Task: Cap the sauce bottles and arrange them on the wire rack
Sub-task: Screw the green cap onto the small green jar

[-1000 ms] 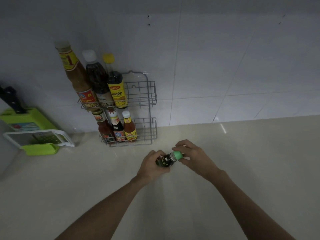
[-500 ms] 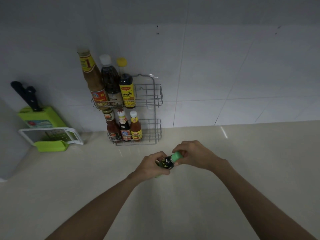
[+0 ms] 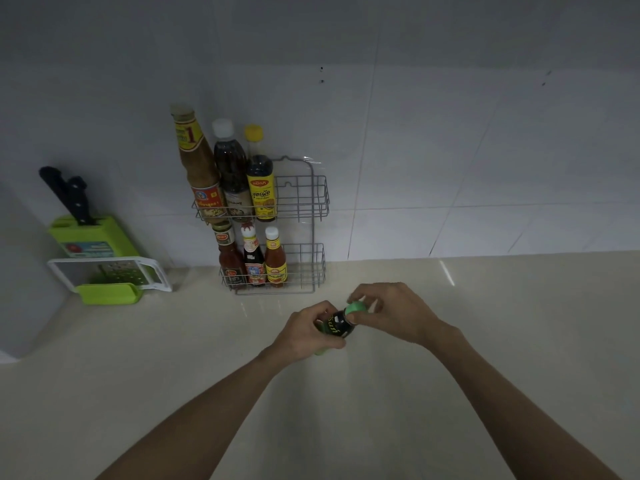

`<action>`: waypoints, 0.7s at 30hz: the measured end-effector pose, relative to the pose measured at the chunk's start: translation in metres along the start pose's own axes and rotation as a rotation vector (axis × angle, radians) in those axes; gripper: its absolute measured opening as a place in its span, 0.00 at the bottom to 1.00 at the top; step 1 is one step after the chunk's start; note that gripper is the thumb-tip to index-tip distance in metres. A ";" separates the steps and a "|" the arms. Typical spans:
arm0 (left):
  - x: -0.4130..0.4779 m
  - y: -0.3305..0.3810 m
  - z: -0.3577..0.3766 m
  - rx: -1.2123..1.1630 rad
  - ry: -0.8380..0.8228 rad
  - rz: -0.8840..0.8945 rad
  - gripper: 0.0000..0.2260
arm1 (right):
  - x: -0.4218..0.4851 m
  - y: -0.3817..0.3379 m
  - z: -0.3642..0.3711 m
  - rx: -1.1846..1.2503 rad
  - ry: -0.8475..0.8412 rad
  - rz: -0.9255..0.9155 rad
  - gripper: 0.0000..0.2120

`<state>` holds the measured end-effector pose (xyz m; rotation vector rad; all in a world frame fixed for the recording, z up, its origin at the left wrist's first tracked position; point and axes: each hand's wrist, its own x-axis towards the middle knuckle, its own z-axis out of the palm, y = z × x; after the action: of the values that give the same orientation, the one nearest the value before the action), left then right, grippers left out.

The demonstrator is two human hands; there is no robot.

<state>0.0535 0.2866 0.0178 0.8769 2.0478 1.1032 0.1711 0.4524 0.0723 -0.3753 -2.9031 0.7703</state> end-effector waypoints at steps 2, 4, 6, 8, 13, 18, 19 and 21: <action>-0.002 0.000 0.000 0.009 -0.018 0.003 0.16 | -0.001 -0.003 0.000 -0.189 0.058 0.116 0.26; -0.004 -0.001 -0.001 -0.015 -0.017 0.000 0.15 | -0.005 -0.003 0.002 -0.171 0.070 0.098 0.28; -0.005 -0.003 -0.004 -0.071 -0.031 -0.010 0.16 | -0.010 -0.007 0.002 -0.125 0.016 -0.022 0.21; -0.005 -0.005 -0.008 -0.093 -0.069 -0.017 0.18 | -0.013 -0.010 0.007 -0.202 0.002 -0.114 0.16; -0.008 -0.006 -0.005 0.023 0.027 -0.027 0.20 | -0.008 -0.006 0.033 0.089 0.153 0.064 0.15; -0.015 -0.006 0.003 0.056 0.312 0.001 0.20 | 0.006 -0.022 0.052 0.533 0.181 0.187 0.06; -0.016 -0.007 0.000 0.020 0.301 -0.012 0.21 | 0.012 -0.025 0.048 0.542 0.155 0.172 0.05; -0.018 -0.013 -0.009 0.002 0.217 -0.023 0.25 | 0.026 -0.027 0.031 0.532 0.043 0.108 0.05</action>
<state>0.0531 0.2629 0.0140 0.7597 2.2288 1.2302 0.1354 0.4217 0.0604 -0.4760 -2.5141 1.4732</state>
